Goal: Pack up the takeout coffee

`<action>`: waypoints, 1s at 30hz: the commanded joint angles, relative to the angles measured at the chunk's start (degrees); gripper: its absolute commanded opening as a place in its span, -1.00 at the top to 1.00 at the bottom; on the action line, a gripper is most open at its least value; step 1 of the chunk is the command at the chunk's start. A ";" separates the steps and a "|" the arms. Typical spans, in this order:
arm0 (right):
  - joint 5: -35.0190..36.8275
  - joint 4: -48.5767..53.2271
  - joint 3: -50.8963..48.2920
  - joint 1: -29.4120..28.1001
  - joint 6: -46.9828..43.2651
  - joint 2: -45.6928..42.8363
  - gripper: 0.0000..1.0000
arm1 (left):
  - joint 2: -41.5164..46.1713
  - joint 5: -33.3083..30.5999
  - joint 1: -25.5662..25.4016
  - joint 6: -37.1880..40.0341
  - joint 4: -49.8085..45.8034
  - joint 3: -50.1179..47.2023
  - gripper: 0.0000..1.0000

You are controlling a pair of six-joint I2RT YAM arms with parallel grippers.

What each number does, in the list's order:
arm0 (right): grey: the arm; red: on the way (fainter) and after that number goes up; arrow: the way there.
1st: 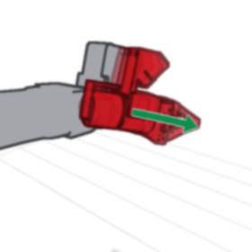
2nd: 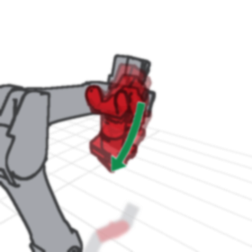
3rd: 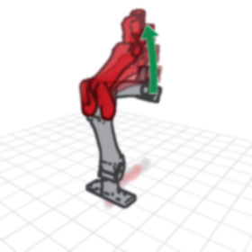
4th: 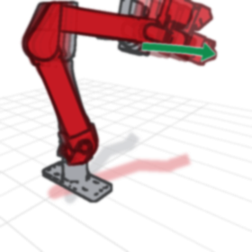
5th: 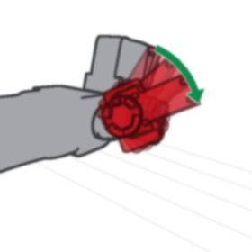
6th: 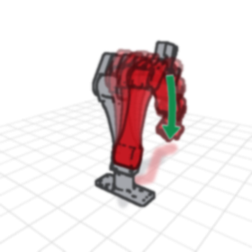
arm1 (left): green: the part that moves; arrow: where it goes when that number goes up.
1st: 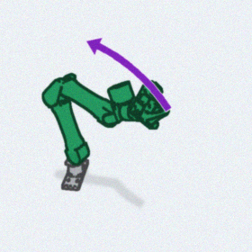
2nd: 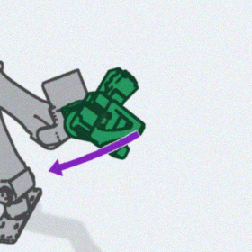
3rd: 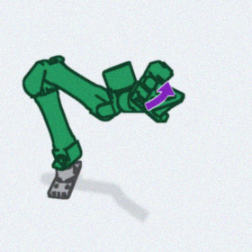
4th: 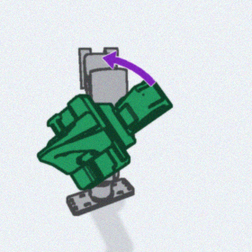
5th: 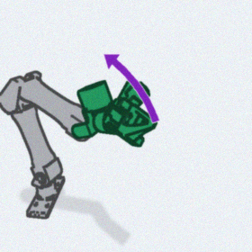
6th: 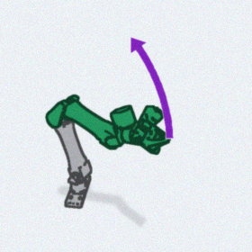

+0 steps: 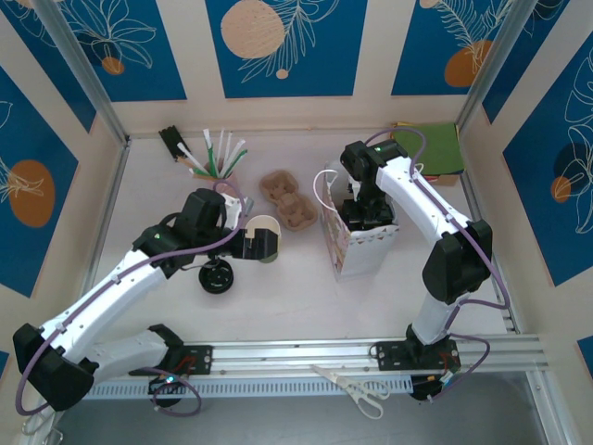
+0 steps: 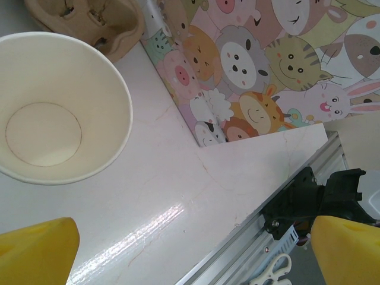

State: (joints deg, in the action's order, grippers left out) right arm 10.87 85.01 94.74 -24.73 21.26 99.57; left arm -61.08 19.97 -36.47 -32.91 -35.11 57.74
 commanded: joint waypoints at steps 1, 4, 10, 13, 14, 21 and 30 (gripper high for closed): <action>-1.47 0.86 0.44 0.26 -0.28 0.30 -0.29 | -0.22 1.30 0.59 0.47 0.57 1.12 -1.00; -1.54 0.86 0.43 0.30 -0.18 0.36 -0.29 | -0.35 1.30 0.59 0.65 0.57 1.15 -1.00; -1.82 1.02 0.53 -0.16 0.11 0.06 -0.29 | -0.50 1.22 0.53 0.58 0.66 1.14 -1.00; -1.93 1.09 0.45 -0.40 0.39 0.07 -0.29 | -0.62 1.30 0.61 0.56 0.75 1.13 -1.00; -1.91 1.05 0.30 -0.48 0.45 0.03 -0.29 | -0.63 1.32 0.56 0.64 0.75 1.15 -1.00; -1.96 0.86 -0.50 -0.63 0.73 -0.33 -0.29 | -0.64 1.39 0.54 0.70 0.79 1.12 -1.00; -1.91 0.75 -0.61 -0.71 0.79 -0.36 -0.29 | -0.80 1.65 0.59 0.74 0.75 1.46 -1.00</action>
State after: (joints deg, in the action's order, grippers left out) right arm 10.44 85.01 94.74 -25.12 21.50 99.57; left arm -61.36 19.97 -36.47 -32.91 -35.11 57.74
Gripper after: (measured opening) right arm 0.648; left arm 0.998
